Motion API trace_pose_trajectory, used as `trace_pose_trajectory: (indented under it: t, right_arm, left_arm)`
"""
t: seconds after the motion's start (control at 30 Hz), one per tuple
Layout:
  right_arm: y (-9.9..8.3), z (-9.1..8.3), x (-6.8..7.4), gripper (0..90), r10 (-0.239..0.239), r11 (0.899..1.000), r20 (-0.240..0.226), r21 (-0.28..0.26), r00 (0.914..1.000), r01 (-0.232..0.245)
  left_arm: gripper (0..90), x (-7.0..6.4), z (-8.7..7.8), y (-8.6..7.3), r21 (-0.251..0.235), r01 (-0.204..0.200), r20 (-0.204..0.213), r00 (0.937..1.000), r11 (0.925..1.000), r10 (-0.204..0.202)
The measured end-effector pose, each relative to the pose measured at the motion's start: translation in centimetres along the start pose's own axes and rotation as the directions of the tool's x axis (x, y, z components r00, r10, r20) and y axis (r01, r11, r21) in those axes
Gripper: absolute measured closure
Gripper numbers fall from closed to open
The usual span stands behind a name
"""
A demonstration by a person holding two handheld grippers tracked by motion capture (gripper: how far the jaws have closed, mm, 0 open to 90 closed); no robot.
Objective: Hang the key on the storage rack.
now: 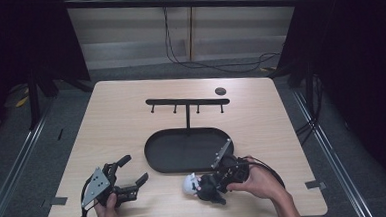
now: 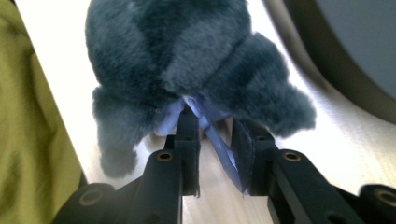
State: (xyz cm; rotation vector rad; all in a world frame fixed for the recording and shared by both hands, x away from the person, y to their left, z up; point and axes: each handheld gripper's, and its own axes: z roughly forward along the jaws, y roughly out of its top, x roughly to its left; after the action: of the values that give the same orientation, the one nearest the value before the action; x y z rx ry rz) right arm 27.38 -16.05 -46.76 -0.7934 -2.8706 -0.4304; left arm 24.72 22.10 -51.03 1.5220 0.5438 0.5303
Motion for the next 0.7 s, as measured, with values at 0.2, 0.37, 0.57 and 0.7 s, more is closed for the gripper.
trace_pose_trajectory:
  t: [0.2, 0.37, 0.57, 0.7]
  right_arm:
    - [0.3, 0.1, 0.1, 78.7, -0.030, 0.999, -0.011, 0.023, 0.9995, 0.030]
    - [0.5, 0.0, 0.1, 84.1, -0.031, 0.998, -0.022, 0.046, 0.9993, 0.032]
    - [0.7, -0.8, 0.3, 84.8, -0.045, 0.998, -0.055, 0.038, 0.9975, 0.047]
    - [0.9, -1.7, 0.4, 85.3, -0.045, 0.999, -0.056, 0.021, 0.9974, 0.046]
  left_arm:
    - [15.5, 0.0, 0.0, 0.0, 0.000, 0.000, 0.000, 1.0000, 1.0000, 0.000]
    - [15.5, 0.0, 0.0, 0.0, 0.000, 0.000, 0.000, 1.0000, 1.0000, 0.000]
    - [15.5, 0.0, 0.0, 0.0, 0.000, 0.000, 0.000, 1.0000, 1.0000, 0.000]
    - [15.5, 0.0, 0.0, 0.0, 0.000, 0.000, 0.000, 1.0000, 1.0000, 0.000]
